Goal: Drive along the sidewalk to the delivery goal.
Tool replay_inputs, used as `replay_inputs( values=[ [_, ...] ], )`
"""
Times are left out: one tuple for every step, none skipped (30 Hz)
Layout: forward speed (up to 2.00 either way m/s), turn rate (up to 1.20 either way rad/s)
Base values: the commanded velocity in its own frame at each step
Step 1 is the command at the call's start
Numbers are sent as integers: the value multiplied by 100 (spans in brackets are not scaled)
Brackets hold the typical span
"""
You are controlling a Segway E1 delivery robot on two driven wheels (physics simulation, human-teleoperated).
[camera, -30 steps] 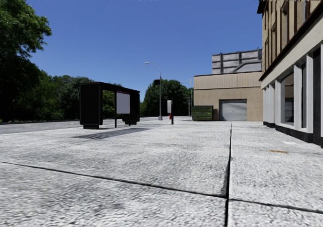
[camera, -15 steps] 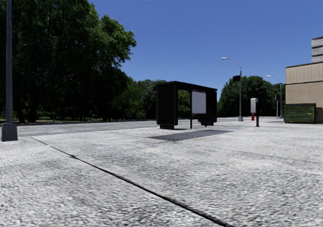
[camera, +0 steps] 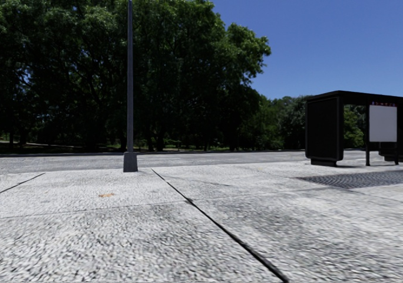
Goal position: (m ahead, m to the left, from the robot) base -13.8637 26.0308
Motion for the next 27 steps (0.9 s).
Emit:
replay_inputs(
  values=[
    [142, 94],
    [142, 94],
    [142, 95],
    [142, 95],
    [142, 96],
    [142, 96],
    [142, 96],
    [142, 96],
    [143, 97],
    [143, 97],
    [143, 97],
    [143, 97],
    [143, 97],
    [143, 97],
    [143, 97],
    [143, 97],
    [143, 97],
    [143, 97],
    [143, 97],
    [143, 97],
    [143, 97],
    [143, 97],
    [143, 97],
    [143, 97],
    [143, 97],
    [143, 97],
    [143, 97]
  ],
)
